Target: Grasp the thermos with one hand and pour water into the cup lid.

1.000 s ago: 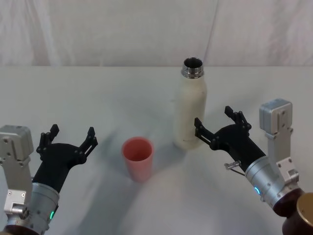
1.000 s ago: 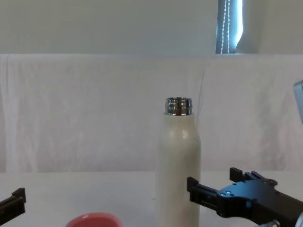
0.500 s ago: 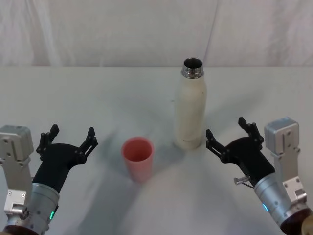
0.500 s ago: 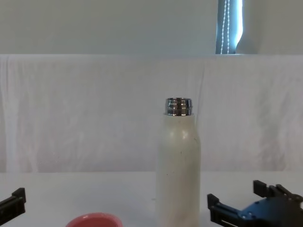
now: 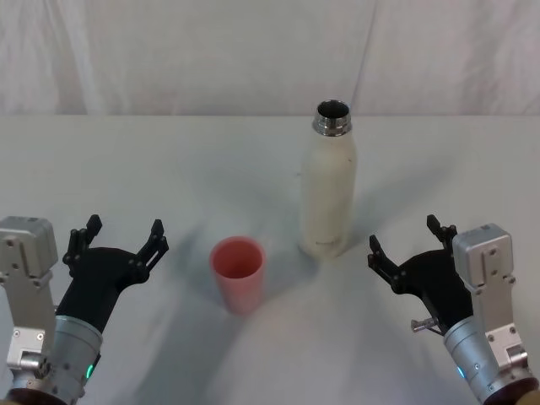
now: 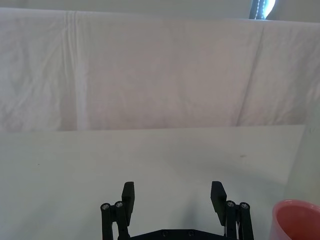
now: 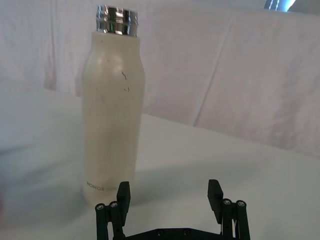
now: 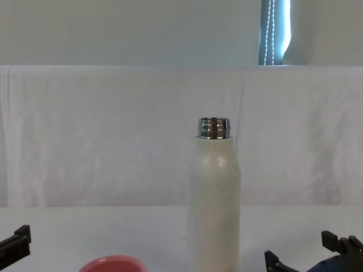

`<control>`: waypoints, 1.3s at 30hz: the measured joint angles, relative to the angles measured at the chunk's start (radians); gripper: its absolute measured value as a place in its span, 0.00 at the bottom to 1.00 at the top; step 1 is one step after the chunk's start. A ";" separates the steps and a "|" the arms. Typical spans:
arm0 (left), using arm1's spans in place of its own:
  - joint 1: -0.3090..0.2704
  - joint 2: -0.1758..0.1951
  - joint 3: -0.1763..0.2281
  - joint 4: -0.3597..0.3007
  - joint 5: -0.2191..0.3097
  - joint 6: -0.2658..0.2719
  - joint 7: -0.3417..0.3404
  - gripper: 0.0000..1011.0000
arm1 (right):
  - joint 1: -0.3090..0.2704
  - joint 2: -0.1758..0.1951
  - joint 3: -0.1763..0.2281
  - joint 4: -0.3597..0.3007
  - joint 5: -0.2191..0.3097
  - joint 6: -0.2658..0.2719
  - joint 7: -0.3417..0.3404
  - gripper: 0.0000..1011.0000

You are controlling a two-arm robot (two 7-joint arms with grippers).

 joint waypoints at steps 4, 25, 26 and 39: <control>0.000 0.000 0.000 0.000 0.000 0.000 0.000 0.99 | 0.001 -0.012 0.011 0.011 -0.006 -0.005 0.000 0.99; 0.000 0.000 0.000 0.000 0.000 0.000 0.000 0.99 | -0.001 -0.026 0.030 0.005 -0.027 -0.008 -0.006 0.99; 0.000 0.000 0.000 0.000 0.000 0.000 0.000 0.99 | -0.001 -0.026 0.030 0.005 -0.027 -0.008 -0.006 0.99; 0.000 0.000 0.000 0.000 0.000 0.000 0.000 0.99 | 0.000 -0.025 0.029 0.006 -0.023 -0.007 -0.003 0.99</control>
